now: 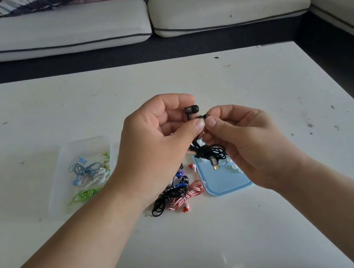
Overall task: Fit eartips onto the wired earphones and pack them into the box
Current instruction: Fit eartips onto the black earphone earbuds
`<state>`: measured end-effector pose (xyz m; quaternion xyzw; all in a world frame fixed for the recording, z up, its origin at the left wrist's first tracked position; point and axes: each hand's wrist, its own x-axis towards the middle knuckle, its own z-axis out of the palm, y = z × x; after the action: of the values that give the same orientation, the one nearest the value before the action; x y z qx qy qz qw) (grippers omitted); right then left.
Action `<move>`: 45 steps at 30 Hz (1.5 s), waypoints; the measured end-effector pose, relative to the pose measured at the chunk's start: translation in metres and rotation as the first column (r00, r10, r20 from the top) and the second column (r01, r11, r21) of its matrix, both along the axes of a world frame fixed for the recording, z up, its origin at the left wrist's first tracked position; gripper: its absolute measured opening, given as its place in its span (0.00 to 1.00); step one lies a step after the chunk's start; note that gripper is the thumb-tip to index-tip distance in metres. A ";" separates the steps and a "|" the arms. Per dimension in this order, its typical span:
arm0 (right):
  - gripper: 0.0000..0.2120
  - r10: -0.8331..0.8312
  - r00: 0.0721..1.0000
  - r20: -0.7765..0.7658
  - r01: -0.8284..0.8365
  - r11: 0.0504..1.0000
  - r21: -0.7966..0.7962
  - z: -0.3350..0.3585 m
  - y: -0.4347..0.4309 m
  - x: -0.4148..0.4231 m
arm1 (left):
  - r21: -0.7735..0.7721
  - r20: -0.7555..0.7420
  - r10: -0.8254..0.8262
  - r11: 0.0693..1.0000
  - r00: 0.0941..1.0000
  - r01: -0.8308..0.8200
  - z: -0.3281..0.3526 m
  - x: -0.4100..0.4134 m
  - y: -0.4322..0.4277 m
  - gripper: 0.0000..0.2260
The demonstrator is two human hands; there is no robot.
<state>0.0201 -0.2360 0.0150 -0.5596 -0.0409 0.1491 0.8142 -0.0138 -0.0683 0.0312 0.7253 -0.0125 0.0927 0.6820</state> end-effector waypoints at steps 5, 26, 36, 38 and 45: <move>0.02 -0.010 1.000 -0.012 0.010 1.000 -0.013 -0.001 0.003 -0.006 | 0.013 0.018 0.022 1.000 1.000 -0.022 0.000 -0.001 -0.002 0.15; 0.01 -0.115 0.990 -0.079 0.121 0.990 0.077 0.001 0.012 -0.011 | -0.132 0.011 0.052 0.990 0.999 -0.050 -0.003 0.002 -0.008 0.13; 0.05 -0.124 0.989 -0.078 0.128 0.991 0.041 0.002 0.012 -0.013 | -0.165 0.009 0.041 0.985 0.999 -0.038 -0.002 0.003 -0.010 0.12; 0.07 -0.070 0.994 -0.088 0.077 0.994 0.083 0.006 0.008 -0.009 | -0.187 0.003 0.032 0.982 0.999 -0.031 -0.002 0.002 -0.011 0.12; 0.08 0.016 0.999 -0.038 -0.013 0.995 0.095 0.007 -0.001 -0.001 | -0.192 -0.020 0.034 0.981 0.999 -0.037 -0.003 0.001 -0.010 0.12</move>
<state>0.0186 -0.2369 0.0223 -0.5169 -0.0361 0.1638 0.8395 -0.0123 -0.0783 0.0277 0.6569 0.0153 0.0994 0.7473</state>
